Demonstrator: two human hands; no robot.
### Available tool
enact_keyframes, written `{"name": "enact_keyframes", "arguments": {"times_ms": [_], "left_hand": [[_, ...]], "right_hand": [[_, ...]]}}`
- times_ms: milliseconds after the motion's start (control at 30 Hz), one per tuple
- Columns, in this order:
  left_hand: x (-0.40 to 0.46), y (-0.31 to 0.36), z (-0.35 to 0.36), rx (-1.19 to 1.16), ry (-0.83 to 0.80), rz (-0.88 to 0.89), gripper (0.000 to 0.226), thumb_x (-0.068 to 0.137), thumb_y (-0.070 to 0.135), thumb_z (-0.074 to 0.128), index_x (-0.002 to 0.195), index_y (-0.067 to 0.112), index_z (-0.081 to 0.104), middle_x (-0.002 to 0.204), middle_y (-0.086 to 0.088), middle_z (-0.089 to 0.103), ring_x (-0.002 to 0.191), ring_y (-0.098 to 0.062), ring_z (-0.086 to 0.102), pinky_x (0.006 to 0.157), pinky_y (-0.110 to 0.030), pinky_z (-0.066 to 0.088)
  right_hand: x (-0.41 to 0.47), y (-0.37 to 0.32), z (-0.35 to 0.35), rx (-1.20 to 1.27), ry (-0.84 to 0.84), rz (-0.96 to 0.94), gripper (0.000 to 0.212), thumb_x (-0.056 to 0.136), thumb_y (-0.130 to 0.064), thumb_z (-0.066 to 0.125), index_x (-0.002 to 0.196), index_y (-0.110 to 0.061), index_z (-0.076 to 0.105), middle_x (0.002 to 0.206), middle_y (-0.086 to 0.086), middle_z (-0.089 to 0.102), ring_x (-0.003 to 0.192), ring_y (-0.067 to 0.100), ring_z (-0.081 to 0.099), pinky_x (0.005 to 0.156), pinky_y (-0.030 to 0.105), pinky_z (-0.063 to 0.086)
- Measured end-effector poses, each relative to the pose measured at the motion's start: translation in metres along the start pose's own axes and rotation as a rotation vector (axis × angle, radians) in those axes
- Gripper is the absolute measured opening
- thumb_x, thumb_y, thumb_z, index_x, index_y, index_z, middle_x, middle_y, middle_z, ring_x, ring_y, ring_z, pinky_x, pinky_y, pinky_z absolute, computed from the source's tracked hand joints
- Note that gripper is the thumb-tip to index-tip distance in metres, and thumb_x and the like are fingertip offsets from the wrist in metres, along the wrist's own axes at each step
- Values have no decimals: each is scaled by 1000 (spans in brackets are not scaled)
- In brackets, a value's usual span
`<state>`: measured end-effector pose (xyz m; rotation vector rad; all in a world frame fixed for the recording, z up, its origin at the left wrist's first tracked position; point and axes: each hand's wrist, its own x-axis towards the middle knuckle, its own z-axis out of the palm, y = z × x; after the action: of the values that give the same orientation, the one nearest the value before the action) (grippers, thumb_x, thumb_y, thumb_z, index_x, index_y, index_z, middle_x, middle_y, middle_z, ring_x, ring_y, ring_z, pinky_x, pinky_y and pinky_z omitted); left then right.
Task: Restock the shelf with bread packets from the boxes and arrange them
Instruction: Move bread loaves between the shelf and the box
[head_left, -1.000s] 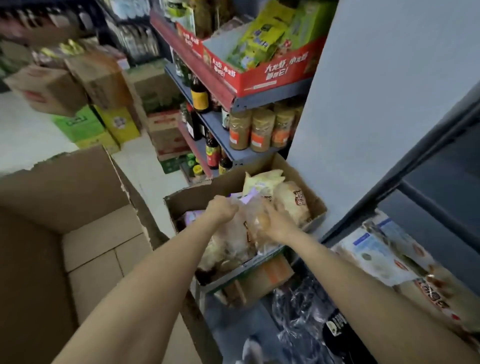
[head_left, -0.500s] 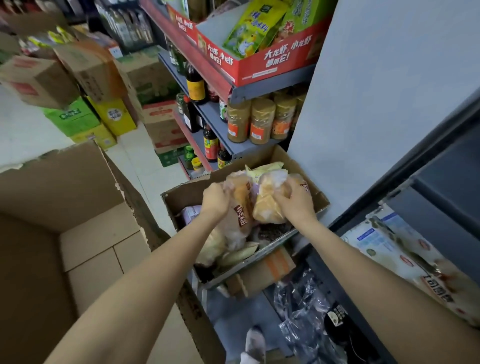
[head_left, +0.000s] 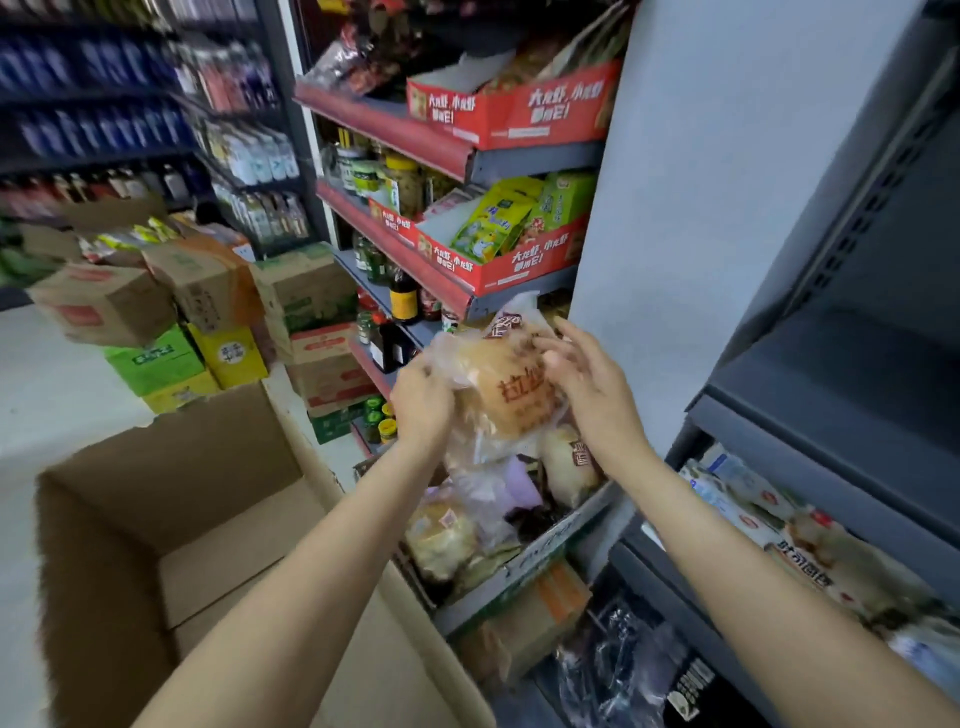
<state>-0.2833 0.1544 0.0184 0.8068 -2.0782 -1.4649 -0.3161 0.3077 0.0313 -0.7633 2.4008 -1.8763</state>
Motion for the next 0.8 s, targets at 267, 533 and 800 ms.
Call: {"name": "enact_keyframes", "arguments": {"times_ms": [267,533,800], "left_hand": [[-23,74,-19,-270,-180,141,29,91,12,45,65,15,56,68,-1,59,69,-19,50,65,-31,37],[-41,146,32,-268,-303,312,38,96,7,40,59,13,46,60,-1,45,56,-13,40,55,-27,32],[-48,190,113,-123,-163,626,31,97,22,36,94,8,64,92,-19,65,88,-35,60,78,-43,49]], "right_hand": [[-10,-62,-51,92,30,227,109,58,-58,78,147,-33,21,134,-6,51,121,12,50,100,38,46],[-28,-85,-130,552,162,318,51,61,-37,74,106,-14,67,99,9,73,92,23,70,85,44,55],[-14,-41,-223,541,736,284,54,60,-29,86,108,-17,65,106,3,71,95,19,69,88,41,55]]}}
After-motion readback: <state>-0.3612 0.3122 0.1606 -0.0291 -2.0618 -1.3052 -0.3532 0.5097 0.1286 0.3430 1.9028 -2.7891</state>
